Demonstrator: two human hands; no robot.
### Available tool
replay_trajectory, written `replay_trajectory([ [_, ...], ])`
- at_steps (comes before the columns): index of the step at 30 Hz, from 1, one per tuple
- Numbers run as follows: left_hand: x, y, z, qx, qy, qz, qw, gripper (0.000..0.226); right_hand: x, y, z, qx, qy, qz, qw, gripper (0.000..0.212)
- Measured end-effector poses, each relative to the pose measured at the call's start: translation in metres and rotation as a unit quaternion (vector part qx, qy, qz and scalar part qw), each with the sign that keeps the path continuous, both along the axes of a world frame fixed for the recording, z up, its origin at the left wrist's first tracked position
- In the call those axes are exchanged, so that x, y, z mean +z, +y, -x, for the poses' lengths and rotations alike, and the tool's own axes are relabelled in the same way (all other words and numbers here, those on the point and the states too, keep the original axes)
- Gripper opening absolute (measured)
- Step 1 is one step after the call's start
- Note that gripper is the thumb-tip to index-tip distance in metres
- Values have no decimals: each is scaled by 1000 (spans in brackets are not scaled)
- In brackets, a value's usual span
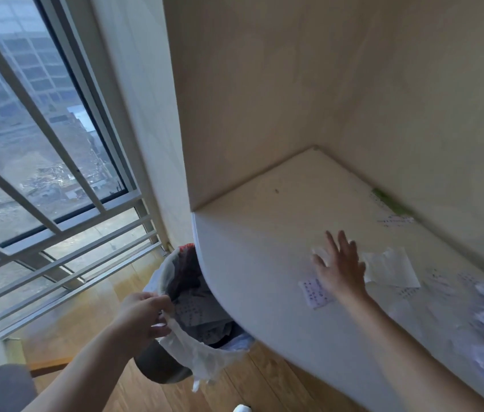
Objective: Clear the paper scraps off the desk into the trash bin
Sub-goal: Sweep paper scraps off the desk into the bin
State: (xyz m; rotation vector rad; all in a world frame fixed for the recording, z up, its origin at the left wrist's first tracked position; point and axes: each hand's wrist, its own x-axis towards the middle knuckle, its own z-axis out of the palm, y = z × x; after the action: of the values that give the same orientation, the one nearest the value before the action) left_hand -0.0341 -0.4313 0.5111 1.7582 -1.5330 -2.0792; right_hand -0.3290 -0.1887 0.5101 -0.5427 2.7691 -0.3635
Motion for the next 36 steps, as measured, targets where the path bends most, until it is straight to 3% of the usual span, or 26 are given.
replay_trajectory([
  [2,-3,2,0,-4,-1,-3,1000,12,-10,30,16,-54,-37,-64,996,65],
  [4,-5,6,0,-7,3,-11,1000,15,-23,45,11,-41,-54,-97,993,65],
  [8,-10,9,-2,-14,-2,-21,1000,18,-38,29,-26,7,-25,-82,996,63],
  [13,-14,14,-5,-22,1,-35,999,12,-40,-23,-92,95,3,4,996,59],
  [18,-16,12,-18,-22,5,-32,999,10,-42,-78,-165,190,-40,145,970,53],
  [24,-9,-2,-41,4,19,-29,999,19,-31,-104,-226,291,-216,203,909,48],
  [28,3,-14,-60,12,29,-21,999,19,-15,-112,-233,241,-357,237,871,45],
  [31,15,-23,-74,23,32,-12,999,18,-4,-117,-227,201,-361,233,880,41],
  [36,49,-38,-100,46,32,14,998,11,14,-125,-214,177,-274,203,923,36],
])
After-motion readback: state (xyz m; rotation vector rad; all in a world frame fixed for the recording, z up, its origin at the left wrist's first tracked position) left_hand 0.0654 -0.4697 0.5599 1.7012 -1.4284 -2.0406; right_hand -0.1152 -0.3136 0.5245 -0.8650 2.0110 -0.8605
